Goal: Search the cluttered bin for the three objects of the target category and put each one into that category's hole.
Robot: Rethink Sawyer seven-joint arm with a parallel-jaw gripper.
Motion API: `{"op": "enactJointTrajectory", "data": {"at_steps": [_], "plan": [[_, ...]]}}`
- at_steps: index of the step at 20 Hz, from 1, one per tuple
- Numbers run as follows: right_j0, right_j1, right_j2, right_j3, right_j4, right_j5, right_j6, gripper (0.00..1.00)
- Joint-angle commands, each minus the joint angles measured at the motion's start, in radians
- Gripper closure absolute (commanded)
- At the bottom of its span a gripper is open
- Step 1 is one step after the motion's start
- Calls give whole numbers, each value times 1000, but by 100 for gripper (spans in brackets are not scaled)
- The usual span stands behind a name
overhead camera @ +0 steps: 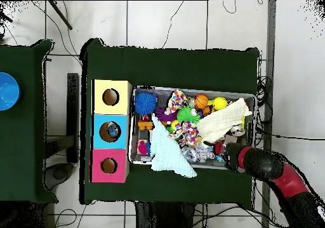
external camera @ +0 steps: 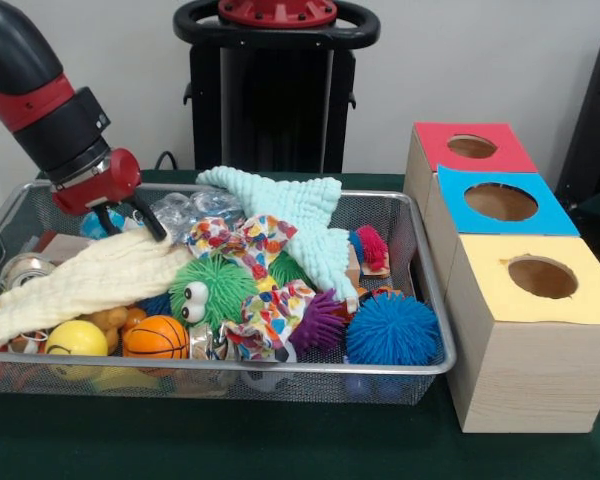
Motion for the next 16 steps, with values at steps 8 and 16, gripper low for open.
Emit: {"op": "enactJointTrajectory", "data": {"at_steps": [8, 16], "plan": [[91, 37, 2, 136, -48, -167, 17, 0], [111, 43, -22, 150, -37, -219, 26, 0]]}}
